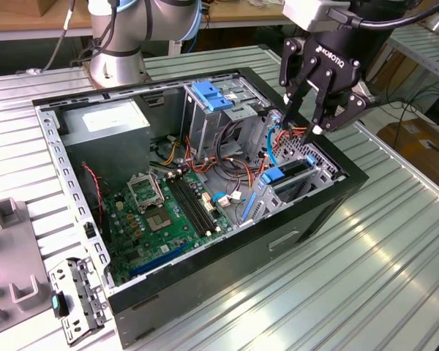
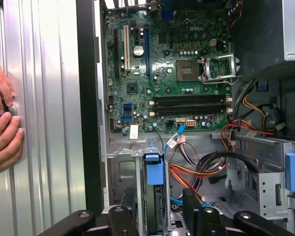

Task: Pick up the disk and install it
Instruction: 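Insert the disk into the insertion slot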

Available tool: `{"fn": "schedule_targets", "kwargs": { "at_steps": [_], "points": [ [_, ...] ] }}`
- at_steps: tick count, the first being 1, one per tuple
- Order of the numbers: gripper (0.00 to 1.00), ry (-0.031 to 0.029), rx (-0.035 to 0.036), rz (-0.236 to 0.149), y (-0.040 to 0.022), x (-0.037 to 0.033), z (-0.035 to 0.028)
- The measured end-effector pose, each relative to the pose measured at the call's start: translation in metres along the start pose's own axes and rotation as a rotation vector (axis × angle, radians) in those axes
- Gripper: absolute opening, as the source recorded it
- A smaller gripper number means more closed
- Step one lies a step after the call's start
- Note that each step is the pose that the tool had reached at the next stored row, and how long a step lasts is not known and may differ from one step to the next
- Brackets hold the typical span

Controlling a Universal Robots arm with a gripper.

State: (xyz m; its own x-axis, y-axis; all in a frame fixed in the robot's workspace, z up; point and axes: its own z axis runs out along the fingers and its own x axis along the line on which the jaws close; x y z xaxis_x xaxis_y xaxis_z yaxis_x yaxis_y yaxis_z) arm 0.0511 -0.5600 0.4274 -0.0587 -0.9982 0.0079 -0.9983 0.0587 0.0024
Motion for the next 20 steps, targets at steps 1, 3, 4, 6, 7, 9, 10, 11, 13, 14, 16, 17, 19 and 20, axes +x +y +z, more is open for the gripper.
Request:
{"fn": "schedule_targets", "kwargs": {
  "at_steps": [1, 3, 4, 6, 7, 9, 10, 11, 13, 14, 16, 17, 19, 20],
  "points": [
    [0.49, 0.0, 0.0, -0.001, 0.0, -0.0001, 0.0036],
    [0.3, -0.0001, 0.0, -0.002, 0.0, -0.0001, 0.0107],
    [0.3, 0.0, 0.0, -0.002, 0.0, -0.0001, 0.0124],
    [0.24, -0.0001, 0.0, -0.002, -0.0001, -0.0001, 0.016],
    [0.18, -0.0001, 0.0, -0.003, -0.0001, -0.0001, 0.0179],
    [0.11, 0.0, 0.0, -0.004, -0.0001, 0.0, 0.0217],
    [0.11, 0.0, 0.0, -0.005, -0.0001, 0.0, 0.0237],
    [0.11, -0.0001, 0.0001, -0.005, -0.0001, 0.0001, 0.0254],
    [0.11, 0.0, 0.0, -0.006, -0.0002, 0.0008, 0.0297],
    [0.11, 0.0, 0.0, -0.007, -0.0002, 0.0017, 0.0318],
    [0.11, 0.0002, -0.0001, -0.01, -0.0005, 0.0047, 0.0387],
    [0.11, 0.0003, -0.0001, -0.011, -0.0006, 0.0072, 0.0413],
    [0.11, -0.0001, -0.0001, -0.013, -0.0012, 0.0085, 0.046],
    [0.11, 0.0, -0.0001, -0.014, -0.0012, 0.0085, 0.0475]
  ]
}}
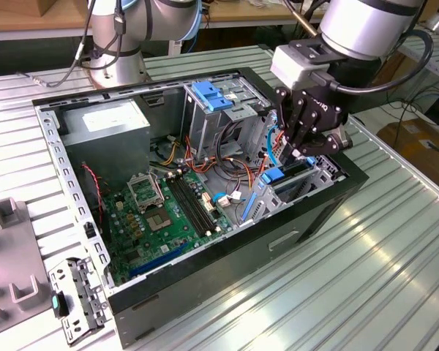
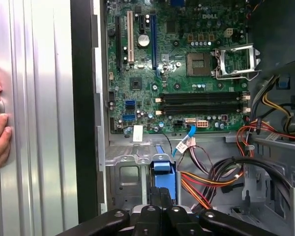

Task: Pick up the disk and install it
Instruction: 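Insert the disk into the insertion slot, then insert the first disk wire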

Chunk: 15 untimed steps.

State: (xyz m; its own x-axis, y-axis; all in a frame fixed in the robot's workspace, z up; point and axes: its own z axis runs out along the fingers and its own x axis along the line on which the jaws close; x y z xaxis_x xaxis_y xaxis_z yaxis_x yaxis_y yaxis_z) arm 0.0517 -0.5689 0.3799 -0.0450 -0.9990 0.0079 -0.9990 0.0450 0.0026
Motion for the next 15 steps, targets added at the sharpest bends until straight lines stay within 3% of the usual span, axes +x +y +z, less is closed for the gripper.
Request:
{"fn": "schedule_targets", "kwargs": {
  "at_steps": [15],
  "points": [
    [0.11, -0.0057, -0.0002, 0.0, 0.0, 0.0, 0.0008]
  ]
}}
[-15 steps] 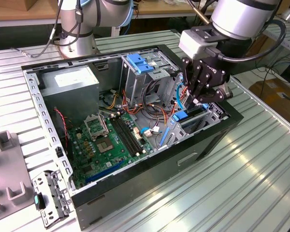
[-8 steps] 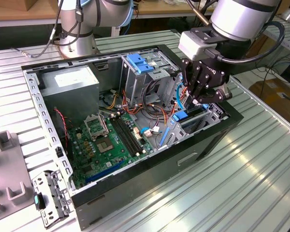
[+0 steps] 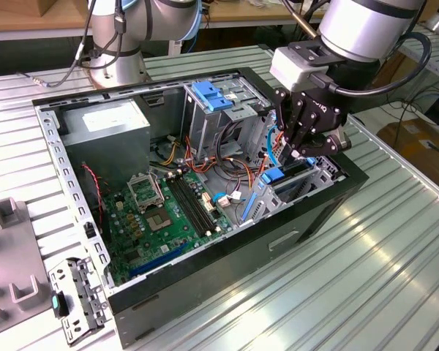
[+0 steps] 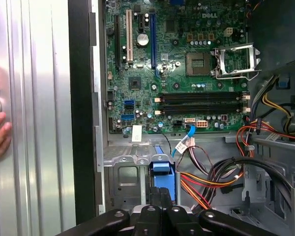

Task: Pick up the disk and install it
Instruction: 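Insert the first disk wire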

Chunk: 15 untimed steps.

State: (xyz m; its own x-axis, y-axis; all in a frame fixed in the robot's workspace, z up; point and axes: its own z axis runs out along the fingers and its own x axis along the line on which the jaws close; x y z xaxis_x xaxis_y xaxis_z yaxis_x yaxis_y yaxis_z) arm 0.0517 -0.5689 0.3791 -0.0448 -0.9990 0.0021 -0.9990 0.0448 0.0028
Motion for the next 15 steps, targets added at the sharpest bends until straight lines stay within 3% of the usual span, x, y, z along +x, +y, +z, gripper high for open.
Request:
{"fn": "schedule_targets", "kwargs": {
  "at_steps": [7, 10, 15],
  "points": [
    [0.11, -0.0022, -0.0001, 0.0, -0.001, 0.0, 0.0],
    [0.11, -0.0022, -0.0001, 0.0, -0.0138, -0.0006, -0.0001],
    [0.11, -0.0021, -0.0001, -0.006, -0.0194, -0.0009, -0.0001]
  ]
}}
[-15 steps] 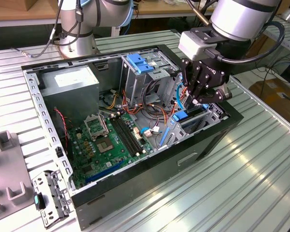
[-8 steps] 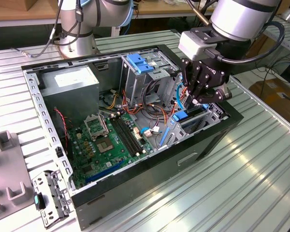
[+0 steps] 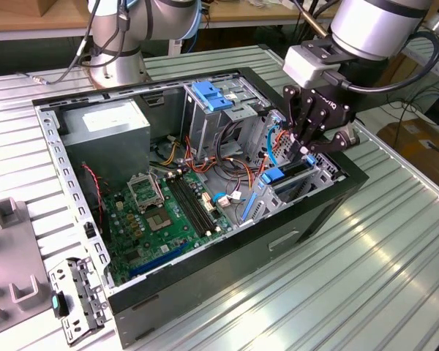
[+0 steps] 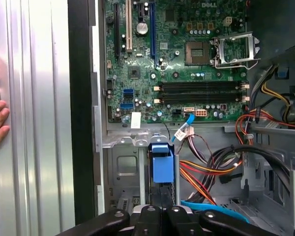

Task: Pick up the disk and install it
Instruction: 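Insert the first disk wire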

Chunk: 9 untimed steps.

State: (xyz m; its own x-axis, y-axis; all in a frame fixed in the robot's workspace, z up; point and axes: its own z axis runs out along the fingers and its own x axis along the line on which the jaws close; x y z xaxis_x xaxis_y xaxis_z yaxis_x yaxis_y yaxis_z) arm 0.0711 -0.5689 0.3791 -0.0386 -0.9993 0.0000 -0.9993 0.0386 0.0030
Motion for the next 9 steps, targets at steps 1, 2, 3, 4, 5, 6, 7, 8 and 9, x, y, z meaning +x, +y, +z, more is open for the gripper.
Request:
{"fn": "schedule_targets", "kwargs": {
  "at_steps": [1, 2, 3, 4, 5, 6, 7, 8, 9],
  "points": [
    [0.11, 0.0, 0.0, -0.006, -0.0002, 0.0, 0.0],
    [0.11, 0.0, 0.0, -0.017, -0.0002, 0.0, 0.0],
    [0.11, 0.0, 0.0, -0.031, -0.0002, 0.0, 0.0],
    [0.11, 0.0001, 0.0, -0.053, -0.0004, 0.0, 0.0],
    [0.11, 0.0002, 0.0, -0.064, -0.0004, 0.0001, -0.0002],
    [0.11, -0.0001, 0.0, -0.073, -0.0004, 0.0001, -0.0008],
    [0.11, -0.0002, 0.0, -0.079, -0.0004, 0.0, -0.0017],
    [0.11, -0.0003, 0.0, -0.083, -0.0009, -0.0001, -0.0019],
    [0.11, -0.0001, -0.0008, -0.086, -0.0047, -0.0001, -0.002]
  ]
}}
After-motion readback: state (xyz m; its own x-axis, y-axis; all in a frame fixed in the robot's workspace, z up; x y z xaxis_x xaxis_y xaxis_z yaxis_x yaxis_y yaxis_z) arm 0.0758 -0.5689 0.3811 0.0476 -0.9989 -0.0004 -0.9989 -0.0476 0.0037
